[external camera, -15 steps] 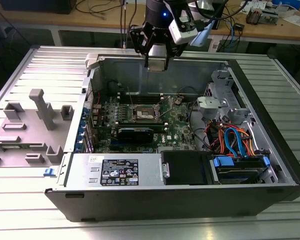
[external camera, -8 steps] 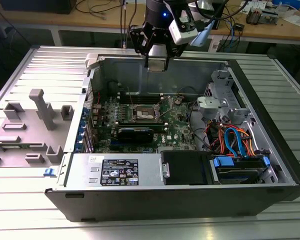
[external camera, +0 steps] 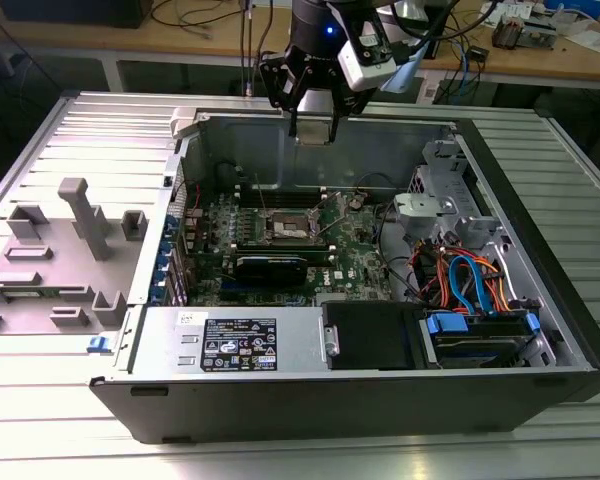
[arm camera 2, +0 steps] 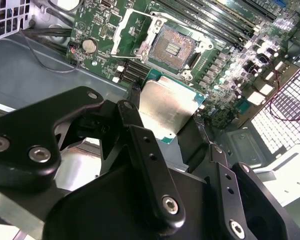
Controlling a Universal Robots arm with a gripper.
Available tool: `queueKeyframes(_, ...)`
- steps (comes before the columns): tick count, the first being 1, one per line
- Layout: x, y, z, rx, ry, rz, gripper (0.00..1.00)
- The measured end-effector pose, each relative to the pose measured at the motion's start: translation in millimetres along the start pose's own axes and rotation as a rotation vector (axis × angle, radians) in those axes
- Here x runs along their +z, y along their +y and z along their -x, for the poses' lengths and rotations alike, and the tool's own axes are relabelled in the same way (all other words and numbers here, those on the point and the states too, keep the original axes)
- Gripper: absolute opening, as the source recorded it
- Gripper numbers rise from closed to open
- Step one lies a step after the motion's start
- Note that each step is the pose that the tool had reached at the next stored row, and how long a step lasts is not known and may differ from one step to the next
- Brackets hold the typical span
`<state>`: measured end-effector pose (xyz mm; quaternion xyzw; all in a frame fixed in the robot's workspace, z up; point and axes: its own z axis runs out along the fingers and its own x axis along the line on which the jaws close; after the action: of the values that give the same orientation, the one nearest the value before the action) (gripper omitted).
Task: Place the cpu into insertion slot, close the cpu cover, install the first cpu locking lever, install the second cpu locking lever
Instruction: 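Place the cpu into insertion slot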
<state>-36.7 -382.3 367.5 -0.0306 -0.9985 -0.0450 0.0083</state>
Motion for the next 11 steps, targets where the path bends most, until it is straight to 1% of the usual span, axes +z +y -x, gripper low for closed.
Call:
queueKeyframes(7,-0.1,-0.5,-0.4,0.000,0.0000,-0.0001,0.55)
queueKeyframes(10,0.2,-0.9,-4.9,0.000,0.0000,-0.0001,0.55)
queueKeyframes(11,0.3,-1.0,-8.3,0.000,0.0001,-0.0001,0.55)
